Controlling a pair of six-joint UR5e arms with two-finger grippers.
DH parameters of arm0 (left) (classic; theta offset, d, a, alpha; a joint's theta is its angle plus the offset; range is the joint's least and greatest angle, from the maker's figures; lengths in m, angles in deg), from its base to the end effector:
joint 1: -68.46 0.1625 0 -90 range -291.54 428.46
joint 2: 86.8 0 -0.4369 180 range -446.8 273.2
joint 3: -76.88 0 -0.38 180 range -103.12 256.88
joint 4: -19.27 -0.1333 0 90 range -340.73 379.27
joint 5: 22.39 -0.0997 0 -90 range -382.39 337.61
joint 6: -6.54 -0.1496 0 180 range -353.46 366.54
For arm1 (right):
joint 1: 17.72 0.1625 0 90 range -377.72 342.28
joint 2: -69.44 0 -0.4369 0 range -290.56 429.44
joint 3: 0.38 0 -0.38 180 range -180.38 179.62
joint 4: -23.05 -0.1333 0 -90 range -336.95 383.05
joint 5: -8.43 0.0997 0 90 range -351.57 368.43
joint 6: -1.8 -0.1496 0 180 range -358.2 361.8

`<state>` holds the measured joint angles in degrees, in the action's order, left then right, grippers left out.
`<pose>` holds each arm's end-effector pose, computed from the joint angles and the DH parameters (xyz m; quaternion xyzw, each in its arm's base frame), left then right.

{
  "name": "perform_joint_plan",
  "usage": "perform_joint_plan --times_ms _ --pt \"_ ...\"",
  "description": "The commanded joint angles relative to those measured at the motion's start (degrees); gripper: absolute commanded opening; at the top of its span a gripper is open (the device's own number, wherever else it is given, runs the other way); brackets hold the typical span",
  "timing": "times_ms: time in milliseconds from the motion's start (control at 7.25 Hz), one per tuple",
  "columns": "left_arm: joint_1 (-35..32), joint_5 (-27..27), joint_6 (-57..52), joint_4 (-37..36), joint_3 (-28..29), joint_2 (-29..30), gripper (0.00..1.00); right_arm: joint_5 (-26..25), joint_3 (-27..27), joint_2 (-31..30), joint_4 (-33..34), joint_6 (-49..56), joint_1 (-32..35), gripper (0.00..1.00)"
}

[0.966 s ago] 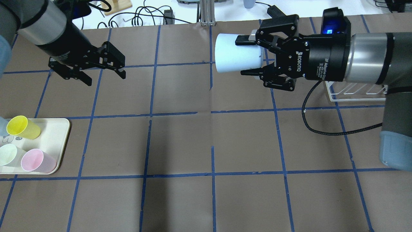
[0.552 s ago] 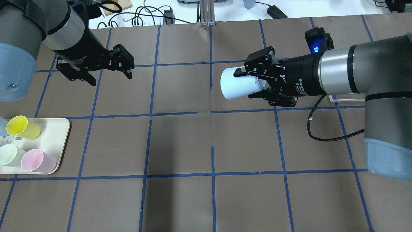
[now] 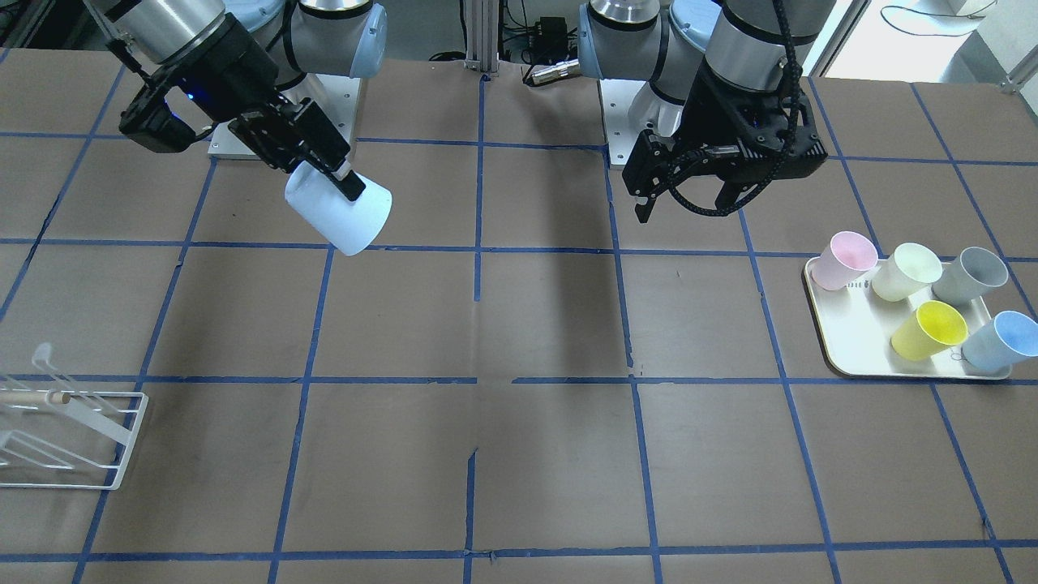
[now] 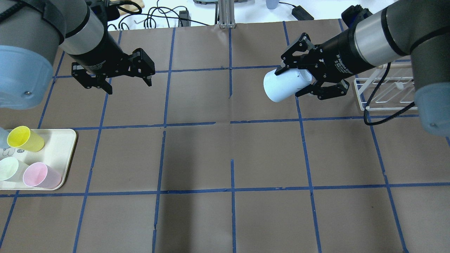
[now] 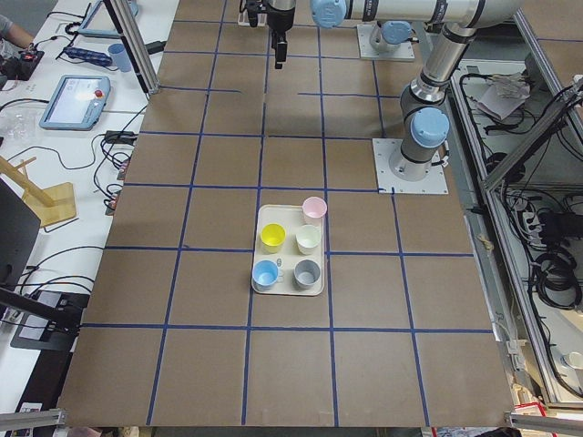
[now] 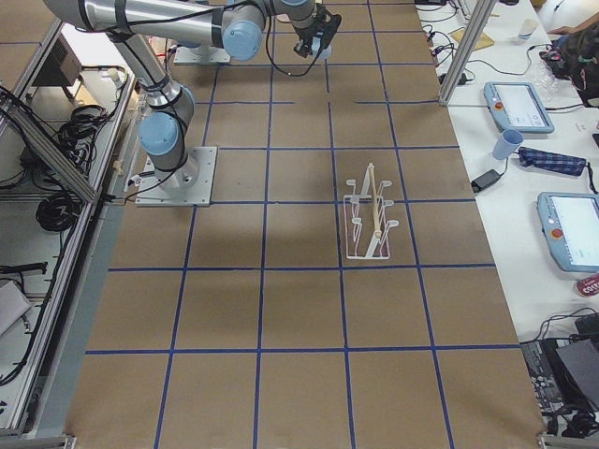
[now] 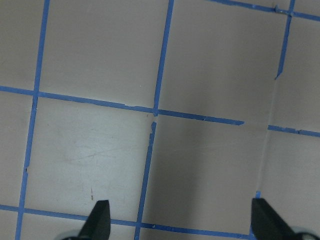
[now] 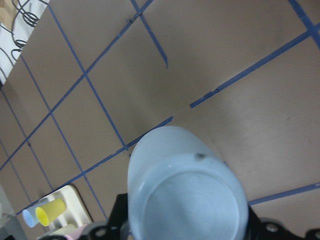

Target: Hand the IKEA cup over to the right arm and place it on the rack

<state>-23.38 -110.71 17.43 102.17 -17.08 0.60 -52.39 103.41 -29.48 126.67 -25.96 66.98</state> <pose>-0.1528 -0.4696 0.4511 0.0781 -0.9956 0.0481 0.0201 0.1657 -0.4465 0.4479 0.2561 0.9305 -0.0235 0.2607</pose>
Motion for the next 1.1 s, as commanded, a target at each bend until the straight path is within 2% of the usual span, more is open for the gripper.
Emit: perform_joint_plan --times_ms 0,276,414,552,966 --pt "-0.1 0.2 0.0 0.0 0.4 0.3 1.0 -14.8 -2.2 1.9 -4.3 12.1 -0.1 0.61" --pt "0.1 -0.1 0.3 3.5 6.1 3.3 1.0 -22.4 -2.3 2.7 -4.4 19.2 -0.9 0.61" --pt "-0.1 -0.1 0.3 4.3 6.5 3.8 1.0 -27.1 -2.4 4.7 -3.8 24.5 -1.9 0.6" --pt "-0.2 0.0 -0.2 3.9 5.6 3.1 1.0 -28.9 -2.4 5.6 -3.5 29.8 -4.3 0.59" --pt "0.2 0.1 -0.8 3.9 5.4 2.4 1.0 -28.9 -2.2 5.7 -2.0 46.6 -15.3 0.59"
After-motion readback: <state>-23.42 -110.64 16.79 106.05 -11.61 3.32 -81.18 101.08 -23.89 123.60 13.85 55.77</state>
